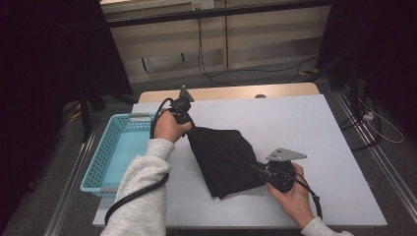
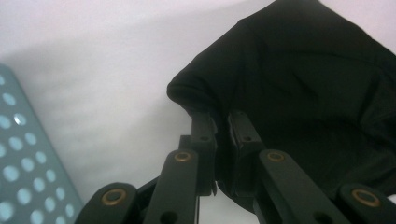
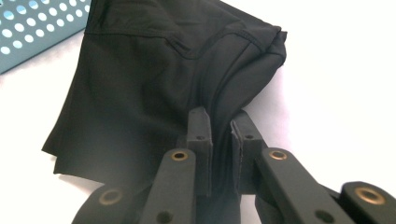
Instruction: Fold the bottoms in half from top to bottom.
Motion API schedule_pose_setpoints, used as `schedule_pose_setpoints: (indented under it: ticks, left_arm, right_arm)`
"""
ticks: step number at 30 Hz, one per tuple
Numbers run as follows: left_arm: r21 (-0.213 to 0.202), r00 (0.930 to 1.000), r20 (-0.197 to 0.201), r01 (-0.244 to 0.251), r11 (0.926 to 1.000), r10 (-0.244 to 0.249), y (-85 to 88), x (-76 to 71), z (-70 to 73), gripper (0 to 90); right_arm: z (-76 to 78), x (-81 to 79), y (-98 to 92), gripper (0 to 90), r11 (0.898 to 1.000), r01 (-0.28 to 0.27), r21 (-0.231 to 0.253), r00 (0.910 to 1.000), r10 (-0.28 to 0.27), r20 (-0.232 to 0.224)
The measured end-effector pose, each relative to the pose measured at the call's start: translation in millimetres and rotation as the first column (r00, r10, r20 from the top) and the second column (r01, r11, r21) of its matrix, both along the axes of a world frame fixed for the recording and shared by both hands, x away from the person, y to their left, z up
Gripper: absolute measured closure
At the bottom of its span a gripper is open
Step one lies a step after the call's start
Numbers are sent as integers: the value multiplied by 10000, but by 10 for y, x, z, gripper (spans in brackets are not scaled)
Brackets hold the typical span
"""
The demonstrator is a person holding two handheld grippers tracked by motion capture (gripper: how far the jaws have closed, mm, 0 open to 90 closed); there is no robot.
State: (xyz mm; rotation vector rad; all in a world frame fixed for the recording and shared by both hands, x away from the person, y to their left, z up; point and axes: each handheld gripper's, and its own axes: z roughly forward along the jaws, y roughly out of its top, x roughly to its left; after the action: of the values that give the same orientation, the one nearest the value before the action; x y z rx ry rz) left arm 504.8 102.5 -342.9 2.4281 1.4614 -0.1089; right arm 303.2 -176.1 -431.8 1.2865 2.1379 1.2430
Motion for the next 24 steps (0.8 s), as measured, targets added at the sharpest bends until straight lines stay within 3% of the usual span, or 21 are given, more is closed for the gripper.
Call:
schedule_pose_setpoints:
  ticks: [13,24]
  left_arm:
    - [-173,9999,88,86,9998,-85,168,60,274,827]
    - [459,9997,-77,232,9987,-228,196,82,416,828]
  right_arm:
    - [116,23,162,809,9995,-211,251,9989,200,420]
    - [175,12,280,809,9987,-405,308,9967,383,710]
